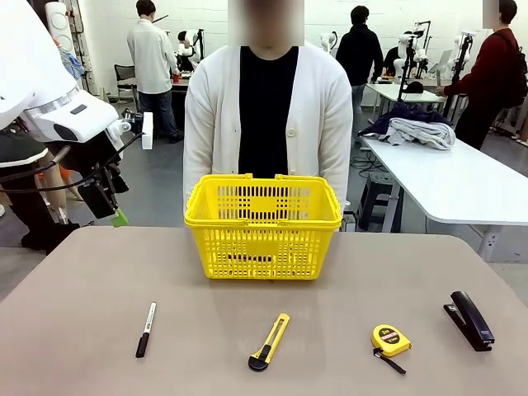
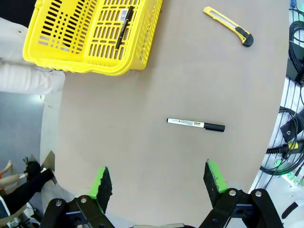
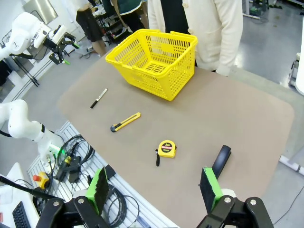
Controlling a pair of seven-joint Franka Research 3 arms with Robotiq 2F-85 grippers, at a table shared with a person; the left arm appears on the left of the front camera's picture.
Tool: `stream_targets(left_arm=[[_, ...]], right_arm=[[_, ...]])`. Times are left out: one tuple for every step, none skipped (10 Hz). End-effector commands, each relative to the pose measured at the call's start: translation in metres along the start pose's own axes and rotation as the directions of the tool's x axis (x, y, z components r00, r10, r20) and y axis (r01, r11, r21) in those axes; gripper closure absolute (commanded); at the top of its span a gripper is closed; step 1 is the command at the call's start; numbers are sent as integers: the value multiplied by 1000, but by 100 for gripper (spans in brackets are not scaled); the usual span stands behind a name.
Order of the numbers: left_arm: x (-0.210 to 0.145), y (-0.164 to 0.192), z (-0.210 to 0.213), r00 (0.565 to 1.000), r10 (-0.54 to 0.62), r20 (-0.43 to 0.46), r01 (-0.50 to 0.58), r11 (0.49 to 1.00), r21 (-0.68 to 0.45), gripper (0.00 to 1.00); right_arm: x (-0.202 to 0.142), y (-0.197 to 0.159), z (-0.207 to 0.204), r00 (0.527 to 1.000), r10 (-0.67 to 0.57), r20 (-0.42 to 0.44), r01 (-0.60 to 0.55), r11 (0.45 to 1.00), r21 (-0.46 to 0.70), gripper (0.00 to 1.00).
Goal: Place the items the person wants into the basket.
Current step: Pick up the item the person points to and place it in the Market Basket.
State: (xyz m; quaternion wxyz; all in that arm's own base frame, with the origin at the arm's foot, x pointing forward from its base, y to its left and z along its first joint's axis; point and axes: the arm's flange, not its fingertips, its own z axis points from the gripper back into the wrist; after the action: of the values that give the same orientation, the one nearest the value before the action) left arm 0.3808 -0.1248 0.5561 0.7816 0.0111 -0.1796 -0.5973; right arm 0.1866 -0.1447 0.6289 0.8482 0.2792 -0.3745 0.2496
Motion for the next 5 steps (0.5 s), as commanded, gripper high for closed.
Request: stream_targets(left_arm=[[-29,6,24,990,28,137,-27,1000,-4,0],[-63,10,48,970,48,240,-53,998,16,0],[-96,9,71,949,75,306,-90,995,33,0],[-130,4,95,923,84,376,-110,993,48,0],[-158,1,107,901,85,426,-119,991,55,0]], right_arm=[[-1,0,-2,1000,1,-3,-1,1000,2,0],[-1,0,-2,1000,1,-3,-1,1000,2,0],[-1,0,-2,1000,1,-3,-1,1000,2,0],[-1,0,-2,1000,1,-3,-1,1000,2,0],[-1,0,-2,1000,1,-3,-1,1000,2,0]])
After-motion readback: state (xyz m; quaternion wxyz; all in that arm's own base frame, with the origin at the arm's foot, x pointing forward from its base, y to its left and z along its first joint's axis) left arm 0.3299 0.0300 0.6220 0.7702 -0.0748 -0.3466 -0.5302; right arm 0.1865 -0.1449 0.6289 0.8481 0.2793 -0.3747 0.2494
